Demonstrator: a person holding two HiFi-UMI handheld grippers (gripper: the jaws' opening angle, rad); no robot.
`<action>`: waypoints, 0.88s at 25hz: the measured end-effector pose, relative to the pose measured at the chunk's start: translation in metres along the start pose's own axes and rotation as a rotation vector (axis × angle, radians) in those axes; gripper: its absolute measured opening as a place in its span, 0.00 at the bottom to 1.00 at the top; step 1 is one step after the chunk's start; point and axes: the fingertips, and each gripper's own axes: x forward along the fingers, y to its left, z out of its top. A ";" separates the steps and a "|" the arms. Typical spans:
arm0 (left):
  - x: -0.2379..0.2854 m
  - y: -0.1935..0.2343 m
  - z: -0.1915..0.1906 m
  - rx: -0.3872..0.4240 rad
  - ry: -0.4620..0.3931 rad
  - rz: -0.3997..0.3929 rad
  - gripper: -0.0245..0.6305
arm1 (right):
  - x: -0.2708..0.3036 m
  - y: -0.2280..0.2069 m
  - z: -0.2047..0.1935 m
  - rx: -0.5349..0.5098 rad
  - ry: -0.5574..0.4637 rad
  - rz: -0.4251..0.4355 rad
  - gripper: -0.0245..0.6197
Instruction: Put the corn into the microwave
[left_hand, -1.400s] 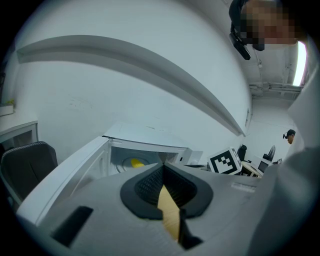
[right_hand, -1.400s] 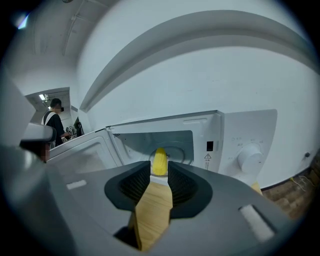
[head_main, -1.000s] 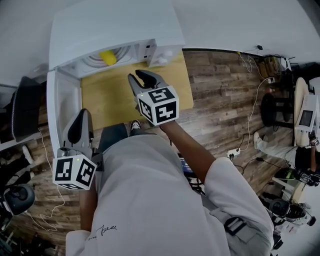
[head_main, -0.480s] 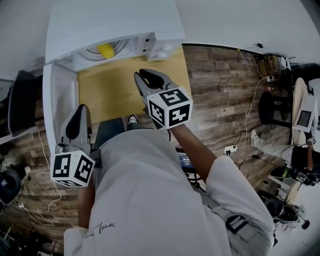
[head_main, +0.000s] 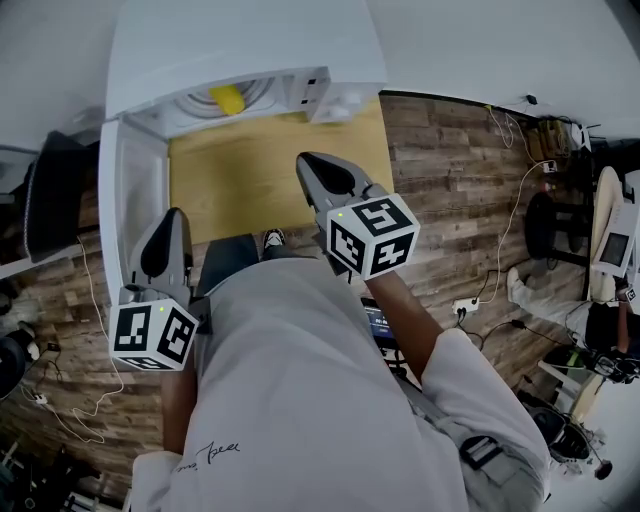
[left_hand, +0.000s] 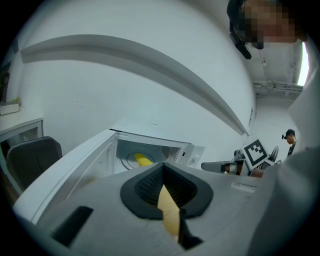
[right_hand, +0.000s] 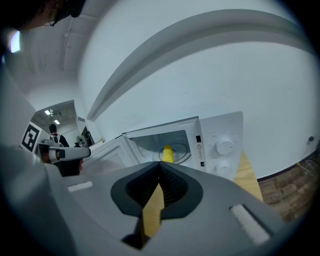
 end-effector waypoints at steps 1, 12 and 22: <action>0.000 0.000 0.000 -0.001 -0.001 0.001 0.02 | -0.003 0.000 -0.001 0.005 -0.002 -0.003 0.06; -0.005 0.008 -0.002 -0.001 -0.004 0.026 0.02 | -0.023 0.004 -0.001 0.012 -0.025 -0.045 0.05; -0.010 0.015 -0.006 -0.043 0.000 0.053 0.02 | -0.024 0.005 -0.001 -0.051 0.015 -0.057 0.05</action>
